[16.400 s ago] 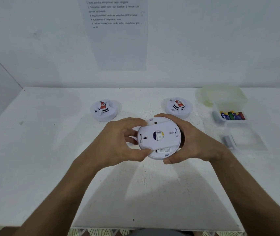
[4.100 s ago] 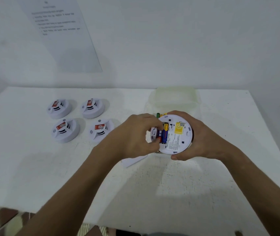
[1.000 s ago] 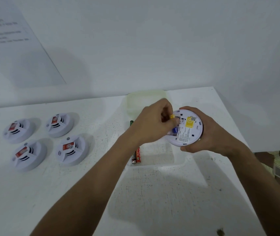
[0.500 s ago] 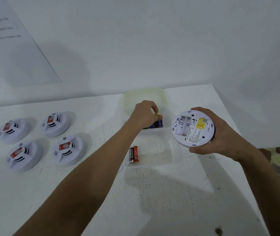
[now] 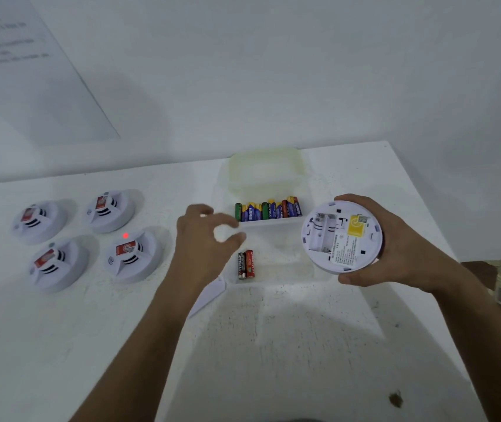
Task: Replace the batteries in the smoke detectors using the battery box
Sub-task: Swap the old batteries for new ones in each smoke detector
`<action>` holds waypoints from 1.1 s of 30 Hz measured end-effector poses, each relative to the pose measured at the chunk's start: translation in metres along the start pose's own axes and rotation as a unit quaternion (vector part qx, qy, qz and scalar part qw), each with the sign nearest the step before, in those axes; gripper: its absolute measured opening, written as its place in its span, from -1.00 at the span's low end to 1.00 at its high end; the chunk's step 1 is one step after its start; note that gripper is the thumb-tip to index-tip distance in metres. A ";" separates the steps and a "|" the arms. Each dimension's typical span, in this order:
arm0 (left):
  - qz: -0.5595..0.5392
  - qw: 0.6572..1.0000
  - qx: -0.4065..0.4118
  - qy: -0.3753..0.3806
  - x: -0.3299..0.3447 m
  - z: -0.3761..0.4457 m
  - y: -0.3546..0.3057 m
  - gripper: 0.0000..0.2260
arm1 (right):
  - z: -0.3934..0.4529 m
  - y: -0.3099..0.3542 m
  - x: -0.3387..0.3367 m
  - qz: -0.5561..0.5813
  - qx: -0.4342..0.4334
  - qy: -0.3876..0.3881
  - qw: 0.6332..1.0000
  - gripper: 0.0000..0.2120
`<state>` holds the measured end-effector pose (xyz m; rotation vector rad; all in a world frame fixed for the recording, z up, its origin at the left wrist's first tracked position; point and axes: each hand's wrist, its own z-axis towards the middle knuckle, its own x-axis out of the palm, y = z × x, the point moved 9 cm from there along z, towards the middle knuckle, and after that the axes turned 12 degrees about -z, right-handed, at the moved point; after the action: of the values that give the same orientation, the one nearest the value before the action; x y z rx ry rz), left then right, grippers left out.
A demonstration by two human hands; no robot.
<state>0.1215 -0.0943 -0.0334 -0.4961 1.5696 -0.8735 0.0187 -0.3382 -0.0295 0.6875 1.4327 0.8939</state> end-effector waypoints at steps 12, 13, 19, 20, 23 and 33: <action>0.147 0.966 -0.097 0.187 0.044 -0.001 0.023 -0.59 | -0.002 0.008 0.030 0.003 -0.003 0.042 0.999 -0.04; 0.149 0.965 -0.099 0.193 0.046 0.000 0.024 -0.59 | -0.003 0.008 0.030 0.004 -0.002 0.041 0.999 -0.04; 0.150 0.960 -0.100 0.214 0.050 0.001 0.025 -0.60 | -0.005 0.007 0.031 0.002 0.002 0.035 0.999 -0.05; 0.133 0.963 -0.105 0.209 0.050 0.001 0.025 -0.61 | -0.005 0.007 0.031 0.000 0.003 0.034 0.999 -0.05; 0.068 0.973 -0.119 0.184 0.047 0.000 0.024 -0.67 | -0.005 0.006 0.032 -0.008 0.003 0.037 0.999 -0.07; -0.086 0.993 -0.075 0.017 0.001 -0.018 -0.004 -0.85 | 0.002 0.006 0.033 -0.020 0.008 0.062 0.998 -0.06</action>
<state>0.1035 -0.0927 -0.0309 -0.7358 1.6492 -0.9022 0.0176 -0.3075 -0.0417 0.6224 1.5600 0.9080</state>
